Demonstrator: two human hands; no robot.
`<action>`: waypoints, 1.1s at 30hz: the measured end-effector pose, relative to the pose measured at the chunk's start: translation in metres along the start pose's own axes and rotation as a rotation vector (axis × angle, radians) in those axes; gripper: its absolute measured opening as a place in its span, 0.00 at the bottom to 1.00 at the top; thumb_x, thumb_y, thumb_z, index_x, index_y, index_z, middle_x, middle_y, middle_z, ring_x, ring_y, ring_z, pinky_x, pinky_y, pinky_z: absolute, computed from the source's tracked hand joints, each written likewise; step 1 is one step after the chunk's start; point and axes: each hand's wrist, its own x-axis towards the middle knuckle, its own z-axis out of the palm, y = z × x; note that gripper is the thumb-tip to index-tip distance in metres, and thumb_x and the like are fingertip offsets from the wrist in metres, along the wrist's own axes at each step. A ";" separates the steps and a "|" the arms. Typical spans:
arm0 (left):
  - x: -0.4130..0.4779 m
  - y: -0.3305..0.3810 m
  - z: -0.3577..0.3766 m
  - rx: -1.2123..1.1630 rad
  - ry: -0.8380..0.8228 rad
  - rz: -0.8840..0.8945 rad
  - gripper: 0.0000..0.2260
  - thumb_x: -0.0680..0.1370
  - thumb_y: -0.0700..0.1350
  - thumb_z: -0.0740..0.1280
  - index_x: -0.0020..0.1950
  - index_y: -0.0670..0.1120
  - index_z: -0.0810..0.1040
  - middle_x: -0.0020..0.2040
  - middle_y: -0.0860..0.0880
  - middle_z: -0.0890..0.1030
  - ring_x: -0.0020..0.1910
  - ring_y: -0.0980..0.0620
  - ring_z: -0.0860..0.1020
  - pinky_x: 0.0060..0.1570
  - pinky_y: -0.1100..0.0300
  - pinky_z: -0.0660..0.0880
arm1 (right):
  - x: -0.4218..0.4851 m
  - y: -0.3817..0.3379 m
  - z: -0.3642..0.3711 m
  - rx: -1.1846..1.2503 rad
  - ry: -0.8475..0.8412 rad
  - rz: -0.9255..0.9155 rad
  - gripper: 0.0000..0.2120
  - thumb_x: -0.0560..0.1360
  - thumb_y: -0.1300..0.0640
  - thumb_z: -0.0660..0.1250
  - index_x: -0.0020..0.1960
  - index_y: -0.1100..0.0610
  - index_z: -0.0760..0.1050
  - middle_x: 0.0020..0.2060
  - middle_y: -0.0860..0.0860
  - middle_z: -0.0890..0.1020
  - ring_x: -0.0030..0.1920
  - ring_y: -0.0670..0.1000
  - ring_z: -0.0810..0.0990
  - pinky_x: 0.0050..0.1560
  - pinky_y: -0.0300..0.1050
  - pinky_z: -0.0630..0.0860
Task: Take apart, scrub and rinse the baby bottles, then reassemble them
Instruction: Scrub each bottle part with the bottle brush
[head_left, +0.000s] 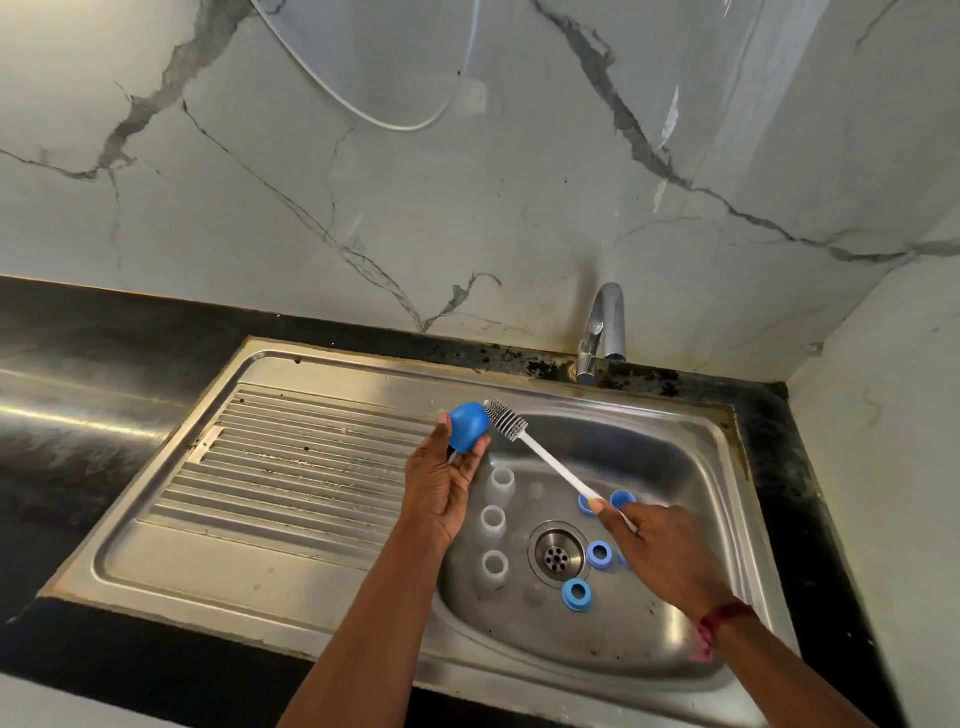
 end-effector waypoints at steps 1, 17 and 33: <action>0.000 0.000 0.001 0.007 -0.004 0.001 0.14 0.75 0.45 0.69 0.57 0.38 0.77 0.59 0.37 0.79 0.60 0.38 0.80 0.50 0.54 0.83 | -0.002 -0.001 0.000 -0.003 0.000 0.005 0.28 0.80 0.41 0.58 0.26 0.54 0.69 0.20 0.39 0.75 0.25 0.42 0.75 0.33 0.31 0.71; -0.013 -0.032 -0.013 0.174 -0.099 -0.111 0.15 0.77 0.43 0.68 0.61 0.36 0.76 0.56 0.38 0.82 0.47 0.46 0.85 0.45 0.56 0.83 | -0.028 0.010 0.008 0.032 0.014 0.159 0.29 0.75 0.32 0.53 0.26 0.51 0.66 0.23 0.49 0.70 0.26 0.48 0.69 0.33 0.44 0.69; -0.023 -0.135 -0.041 1.037 0.001 -0.242 0.10 0.73 0.40 0.77 0.43 0.46 0.75 0.34 0.52 0.80 0.33 0.54 0.77 0.30 0.61 0.75 | -0.067 0.052 0.022 0.687 0.044 0.769 0.16 0.80 0.50 0.63 0.47 0.63 0.79 0.25 0.53 0.73 0.23 0.49 0.68 0.24 0.38 0.62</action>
